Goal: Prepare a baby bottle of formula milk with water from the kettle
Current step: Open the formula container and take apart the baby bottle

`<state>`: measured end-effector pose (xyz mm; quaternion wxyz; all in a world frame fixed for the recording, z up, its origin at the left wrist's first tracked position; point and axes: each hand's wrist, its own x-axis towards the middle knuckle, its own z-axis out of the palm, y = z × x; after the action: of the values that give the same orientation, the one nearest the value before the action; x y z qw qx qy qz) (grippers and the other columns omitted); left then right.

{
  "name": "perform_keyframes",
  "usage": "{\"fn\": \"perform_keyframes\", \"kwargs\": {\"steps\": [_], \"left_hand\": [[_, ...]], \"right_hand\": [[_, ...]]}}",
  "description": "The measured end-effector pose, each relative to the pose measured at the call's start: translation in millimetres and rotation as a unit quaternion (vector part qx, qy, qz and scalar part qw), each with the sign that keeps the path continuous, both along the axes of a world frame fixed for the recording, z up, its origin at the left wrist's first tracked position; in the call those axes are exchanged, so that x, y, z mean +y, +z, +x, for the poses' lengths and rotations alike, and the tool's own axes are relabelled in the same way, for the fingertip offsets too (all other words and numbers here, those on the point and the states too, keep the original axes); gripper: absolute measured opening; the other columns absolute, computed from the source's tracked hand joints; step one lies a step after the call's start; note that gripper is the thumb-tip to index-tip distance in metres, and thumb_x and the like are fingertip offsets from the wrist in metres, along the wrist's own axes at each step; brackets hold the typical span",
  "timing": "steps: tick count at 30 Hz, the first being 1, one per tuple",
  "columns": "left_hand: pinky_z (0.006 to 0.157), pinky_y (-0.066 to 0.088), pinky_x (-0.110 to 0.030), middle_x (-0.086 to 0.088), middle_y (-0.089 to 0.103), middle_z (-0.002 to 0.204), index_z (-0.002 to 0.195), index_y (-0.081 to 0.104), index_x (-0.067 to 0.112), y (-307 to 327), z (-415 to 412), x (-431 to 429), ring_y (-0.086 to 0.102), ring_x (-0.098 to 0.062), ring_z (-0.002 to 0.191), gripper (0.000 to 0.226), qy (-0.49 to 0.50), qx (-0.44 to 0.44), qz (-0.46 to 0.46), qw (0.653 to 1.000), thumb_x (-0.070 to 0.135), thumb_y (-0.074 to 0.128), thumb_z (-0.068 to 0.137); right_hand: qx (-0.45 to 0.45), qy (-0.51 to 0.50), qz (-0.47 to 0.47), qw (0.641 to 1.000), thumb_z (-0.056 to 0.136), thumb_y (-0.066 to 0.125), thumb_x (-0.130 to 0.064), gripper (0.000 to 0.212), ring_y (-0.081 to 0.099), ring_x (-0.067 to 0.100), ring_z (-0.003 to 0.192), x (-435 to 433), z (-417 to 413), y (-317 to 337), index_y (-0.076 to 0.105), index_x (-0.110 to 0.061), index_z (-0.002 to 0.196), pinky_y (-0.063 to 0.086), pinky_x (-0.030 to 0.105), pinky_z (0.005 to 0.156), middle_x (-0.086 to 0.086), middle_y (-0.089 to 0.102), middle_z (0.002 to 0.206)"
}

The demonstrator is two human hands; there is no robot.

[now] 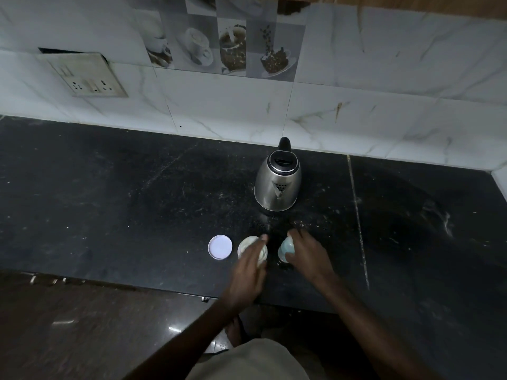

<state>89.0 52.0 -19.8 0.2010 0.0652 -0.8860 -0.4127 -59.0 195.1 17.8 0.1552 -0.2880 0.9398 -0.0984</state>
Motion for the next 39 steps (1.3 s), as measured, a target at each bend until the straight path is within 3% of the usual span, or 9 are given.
{"fn": "perform_keyframes", "kwargs": {"steps": [6, 10, 13, 17, 22, 28, 31, 36, 39], "left_hand": [[0.129, 0.022, -0.035, -0.001, 0.017, 0.172, 0.165, 0.013, 0.013, -19.9, -19.0, 59.6, 0.013, -0.006, 0.16, 0.085, -0.039, -0.088, 0.071, 0.993, -0.003, 0.053, 0.091], [0.125, 0.014, -0.014, 0.006, 0.015, 0.17, 0.166, 0.012, 0.011, -16.5, -33.7, 65.9, 0.008, 0.008, 0.154, 0.081, 0.001, -0.123, 0.103, 0.987, 0.017, 0.06, 0.101], [0.116, 0.021, -0.006, 0.008, 0.028, 0.166, 0.166, 0.017, 0.011, -15.5, -44.0, 65.4, 0.025, 0.006, 0.148, 0.084, 0.027, -0.148, 0.136, 0.979, 0.015, 0.065, 0.097], [0.108, 0.048, -0.035, -0.008, 0.057, 0.151, 0.159, 0.035, 0.013, -18.9, -50.6, 59.5, 0.058, -0.023, 0.134, 0.07, 0.067, -0.161, 0.151, 0.973, 0.033, 0.061, 0.097], [0.083, 0.053, -0.037, -0.006, 0.072, 0.114, 0.133, 0.055, 0.013, -14.5, -59.7, 60.0, 0.072, -0.029, 0.1, 0.045, 0.084, -0.127, 0.115, 0.982, 0.028, 0.072, 0.095], [0.082, 0.056, -0.039, -0.007, 0.074, 0.115, 0.138, 0.054, 0.012, -19.8, -59.1, 58.2, 0.073, -0.029, 0.1, 0.055, 0.085, -0.145, 0.119, 0.979, 0.026, 0.075, 0.089], [0.083, 0.056, -0.039, -0.009, 0.073, 0.119, 0.14, 0.053, 0.011, -19.9, -59.2, 58.1, 0.072, -0.031, 0.104, 0.06, 0.082, -0.156, 0.104, 0.979, 0.022, 0.077, 0.087], [0.097, 0.054, -0.033, -0.011, 0.07, 0.132, 0.149, 0.048, 0.01, -23.3, -58.0, 57.4, 0.069, -0.027, 0.117, 0.072, 0.074, -0.169, 0.112, 0.976, 0.021, 0.081, 0.086], [0.099, 0.054, -0.031, -0.008, 0.07, 0.133, 0.15, 0.047, 0.01, -21.8, -57.5, 56.9, 0.068, -0.024, 0.119, 0.073, 0.069, -0.169, 0.109, 0.977, 0.021, 0.082, 0.087]], "right_hand": [[0.001, -0.025, -0.006, 1.0, 0.091, 0.069, -0.029, 0.049, 0.067, 0.029, 0.111, 9.8, 28.0, 0.1, 0.053, -0.02, 0.137, 0.057, 0.042, 0.079, 0.005, 0.058, 0.128], [0.042, -0.027, -0.008, 0.999, 0.097, 0.061, -0.033, 0.046, 0.064, 0.027, 0.114, 7.0, 34.2, 9.2, 0.052, -0.02, 0.141, 0.059, 0.043, 0.079, 0.005, 0.056, 0.131], [0.048, -0.019, -0.018, 0.998, 0.091, 0.068, -0.032, 0.042, 0.066, 0.025, 0.109, 7.9, 29.5, 11.7, 0.059, -0.02, 0.13, 0.059, 0.041, 0.077, 0.003, 0.059, 0.125], [0.049, 0.017, -0.044, 0.998, 0.082, 0.078, -0.024, 0.04, 0.07, 0.026, 0.097, 11.1, 20.5, 9.0, 0.067, -0.014, 0.12, 0.058, 0.04, 0.073, 0.004, 0.066, 0.116], [0.029, 0.12, -0.131, 0.984, 0.07, 0.083, -0.01, 0.042, 0.07, 0.026, 0.088, 23.6, -1.8, 6.7, 0.072, -0.01, 0.111, 0.056, 0.034, 0.077, 0.005, 0.069, 0.105], [0.002, 0.26, -0.22, 0.94, 0.099, 0.061, -0.02, 0.025, 0.065, 0.019, 0.115, 42.5, -21.6, 15.1, 0.074, -0.012, 0.119, 0.05, 0.029, 0.102, 0.002, 0.07, 0.127], [-0.033, 0.192, -0.251, 0.948, 0.095, 0.07, -0.01, 0.027, 0.064, 0.018, 0.118, 47.7, -33.1, 23.6, 0.069, -0.008, 0.123, 0.047, 0.025, 0.103, 0.004, 0.065, 0.128], [-0.036, -0.105, -0.285, 0.952, 0.074, 0.082, 0.003, 0.065, 0.055, 0.012, 0.117, 71.1, -36.5, 13.2, 0.063, -0.018, 0.132, 0.036, 0.002, 0.098, 0.004, 0.05, 0.127], [-0.098, -0.183, -0.285, 0.936, 0.075, 0.088, -0.007, 0.052, 0.063, 0.016, 0.113, 76.7, -22.6, -20.6, 0.067, -0.029, 0.117, 0.054, 0.03, 0.1, -0.008, 0.058, 0.121]]}}
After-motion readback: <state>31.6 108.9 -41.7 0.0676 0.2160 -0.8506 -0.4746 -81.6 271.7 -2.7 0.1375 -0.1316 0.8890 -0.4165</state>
